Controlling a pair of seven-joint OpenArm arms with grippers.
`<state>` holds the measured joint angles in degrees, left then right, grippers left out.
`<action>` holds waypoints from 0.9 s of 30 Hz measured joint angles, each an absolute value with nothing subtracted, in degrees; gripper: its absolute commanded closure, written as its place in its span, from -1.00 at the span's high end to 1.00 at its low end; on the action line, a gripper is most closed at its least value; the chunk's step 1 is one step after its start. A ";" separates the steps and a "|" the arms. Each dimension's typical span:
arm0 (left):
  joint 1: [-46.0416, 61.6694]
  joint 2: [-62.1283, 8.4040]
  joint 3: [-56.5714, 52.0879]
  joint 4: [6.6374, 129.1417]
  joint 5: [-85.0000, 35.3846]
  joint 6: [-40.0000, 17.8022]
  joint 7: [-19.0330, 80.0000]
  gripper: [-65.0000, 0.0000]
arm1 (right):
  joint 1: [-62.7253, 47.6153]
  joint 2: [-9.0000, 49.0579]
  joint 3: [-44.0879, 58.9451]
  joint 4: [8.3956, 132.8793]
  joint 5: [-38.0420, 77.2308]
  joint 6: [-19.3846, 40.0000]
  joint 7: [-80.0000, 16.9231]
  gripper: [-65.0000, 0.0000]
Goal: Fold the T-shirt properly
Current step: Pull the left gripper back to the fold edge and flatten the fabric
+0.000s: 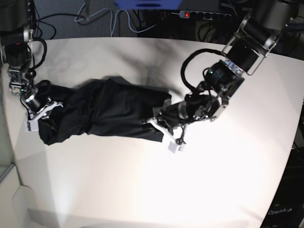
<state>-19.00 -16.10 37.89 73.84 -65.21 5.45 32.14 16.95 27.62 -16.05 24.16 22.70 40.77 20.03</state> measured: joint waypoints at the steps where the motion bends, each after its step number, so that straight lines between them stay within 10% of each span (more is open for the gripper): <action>1: -18.79 -16.19 37.91 73.30 -65.21 5.61 32.16 -0.96 | 16.95 27.59 -16.08 24.16 22.70 40.77 20.03 -1.00; 27: -14.55 -13.19 36.88 64.18 -60.51 1.63 26.48 -0.96 | 0.84 31.27 -8.12 56.49 13.96 39.38 4.47 -1.00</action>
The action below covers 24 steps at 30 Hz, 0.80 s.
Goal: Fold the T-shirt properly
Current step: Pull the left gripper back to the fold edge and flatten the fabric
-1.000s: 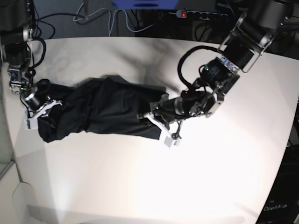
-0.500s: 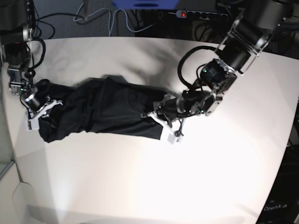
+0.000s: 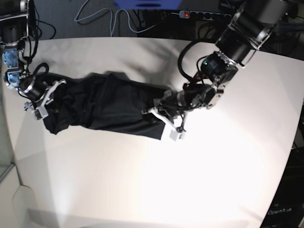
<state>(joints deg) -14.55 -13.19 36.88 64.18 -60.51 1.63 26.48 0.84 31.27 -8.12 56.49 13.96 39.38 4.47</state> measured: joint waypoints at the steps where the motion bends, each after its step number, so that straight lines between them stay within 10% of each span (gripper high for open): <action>1: -14.24 -13.23 36.88 64.20 -60.75 1.41 26.41 -0.96 | 0.91 31.24 -7.40 56.71 13.93 39.38 3.31 -1.00; 24: -6.17 -15.16 29.82 66.24 -62.17 -4.60 26.15 -0.96 | 3.75 31.11 -3.81 51.94 14.90 39.42 0.60 -1.00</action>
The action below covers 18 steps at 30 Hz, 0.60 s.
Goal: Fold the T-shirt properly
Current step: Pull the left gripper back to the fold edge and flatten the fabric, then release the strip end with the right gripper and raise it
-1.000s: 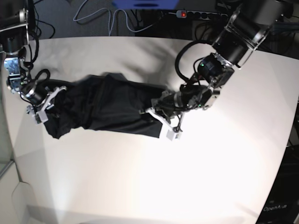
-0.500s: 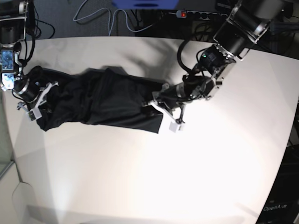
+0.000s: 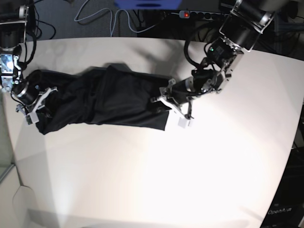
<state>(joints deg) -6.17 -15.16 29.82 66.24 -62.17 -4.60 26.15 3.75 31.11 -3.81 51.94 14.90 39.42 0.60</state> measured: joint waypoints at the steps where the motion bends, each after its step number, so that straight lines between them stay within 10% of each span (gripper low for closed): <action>1: -6.02 -15.16 29.80 66.24 -62.17 -4.62 26.11 -0.96 | 3.66 31.11 -3.81 52.47 14.85 39.40 0.05 -1.00; 13: -4.75 -15.40 29.61 66.94 -61.71 -4.80 25.23 -0.96 | -2.87 30.72 5.34 68.84 12.49 39.38 -3.18 -0.99; 18: -4.75 -15.42 29.61 66.98 -61.67 -4.80 25.23 -0.96 | -4.93 30.06 8.23 75.57 12.29 39.72 -11.68 -0.63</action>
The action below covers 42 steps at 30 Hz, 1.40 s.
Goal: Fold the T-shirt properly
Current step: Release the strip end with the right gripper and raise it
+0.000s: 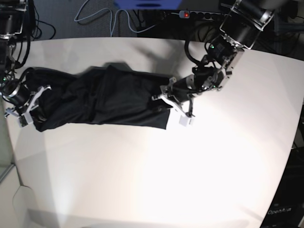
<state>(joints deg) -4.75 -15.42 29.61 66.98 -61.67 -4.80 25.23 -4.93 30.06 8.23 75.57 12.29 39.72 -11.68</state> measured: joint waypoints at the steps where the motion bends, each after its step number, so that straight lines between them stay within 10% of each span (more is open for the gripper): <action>1: -4.78 -15.42 29.61 66.98 -61.67 -4.80 25.21 -0.96 | -4.93 29.65 10.11 76.27 12.47 39.77 -12.56 -0.55; 14: -4.73 -15.42 29.56 66.98 -61.58 -4.80 25.26 -0.96 | 1.41 17.85 38.68 77.67 12.73 39.86 -36.95 0.24; 28: -4.73 -15.44 29.56 66.98 -61.58 -4.80 25.26 -0.96 | 4.91 9.89 43.75 77.19 12.53 40.01 -48.47 0.25; 42: -4.75 -15.44 29.54 66.98 -61.60 -4.80 25.26 -0.96 | 9.52 16.36 43.90 62.48 13.50 39.81 -45.76 0.26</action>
<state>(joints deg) -4.75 -15.44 29.54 66.98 -61.60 -4.80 25.26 9.52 16.36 43.90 62.48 13.50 39.81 -45.76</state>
